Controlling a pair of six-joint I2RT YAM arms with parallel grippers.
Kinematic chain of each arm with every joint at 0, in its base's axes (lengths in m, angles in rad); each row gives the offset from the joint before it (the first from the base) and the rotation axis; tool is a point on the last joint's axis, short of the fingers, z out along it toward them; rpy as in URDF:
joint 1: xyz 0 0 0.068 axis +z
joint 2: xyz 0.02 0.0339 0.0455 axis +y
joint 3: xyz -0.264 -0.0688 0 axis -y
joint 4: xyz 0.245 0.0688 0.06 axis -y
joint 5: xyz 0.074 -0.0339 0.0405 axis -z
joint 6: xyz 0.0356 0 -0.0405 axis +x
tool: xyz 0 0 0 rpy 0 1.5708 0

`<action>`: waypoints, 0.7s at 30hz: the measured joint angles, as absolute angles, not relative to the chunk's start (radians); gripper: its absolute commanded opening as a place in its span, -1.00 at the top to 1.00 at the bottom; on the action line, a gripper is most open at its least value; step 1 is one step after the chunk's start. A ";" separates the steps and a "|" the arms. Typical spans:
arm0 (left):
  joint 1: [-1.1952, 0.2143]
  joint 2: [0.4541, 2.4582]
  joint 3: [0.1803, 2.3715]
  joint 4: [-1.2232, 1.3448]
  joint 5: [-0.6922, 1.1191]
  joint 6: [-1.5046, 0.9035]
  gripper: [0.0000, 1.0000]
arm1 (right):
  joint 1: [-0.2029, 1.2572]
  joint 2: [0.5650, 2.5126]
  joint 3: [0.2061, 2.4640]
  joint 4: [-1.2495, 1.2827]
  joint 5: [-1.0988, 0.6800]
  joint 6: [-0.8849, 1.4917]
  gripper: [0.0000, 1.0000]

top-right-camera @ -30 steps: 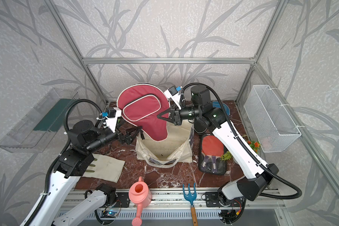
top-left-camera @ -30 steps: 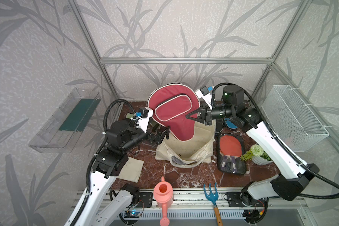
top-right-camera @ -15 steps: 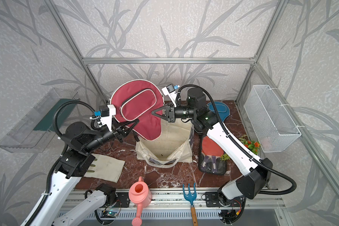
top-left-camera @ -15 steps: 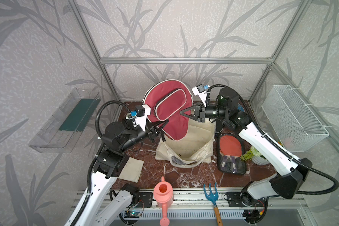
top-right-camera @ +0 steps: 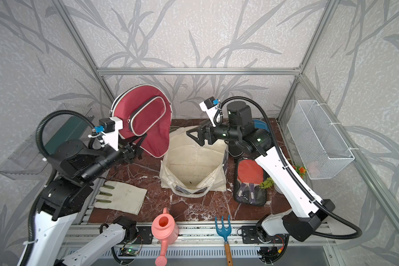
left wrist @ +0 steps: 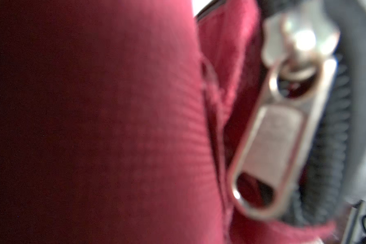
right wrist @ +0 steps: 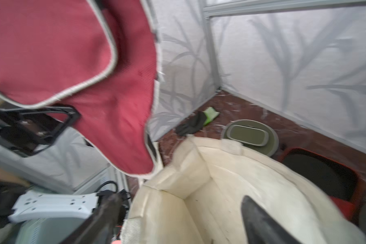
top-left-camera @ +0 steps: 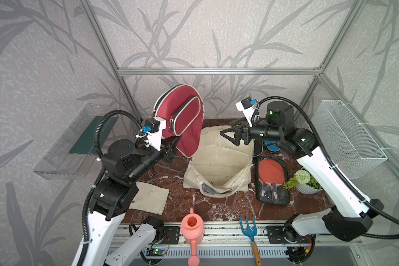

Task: Remove the ping pong set from the canvas bag
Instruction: Pick up the ping pong set from the canvas bag, then place the ping pong set at the center of the board.

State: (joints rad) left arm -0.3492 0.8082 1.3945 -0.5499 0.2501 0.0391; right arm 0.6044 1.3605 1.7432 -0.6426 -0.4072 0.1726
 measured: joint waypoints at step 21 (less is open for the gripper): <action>-0.064 0.905 1.316 -0.770 0.136 0.009 1.00 | 0.593 1.093 1.419 -0.933 0.085 0.158 -0.98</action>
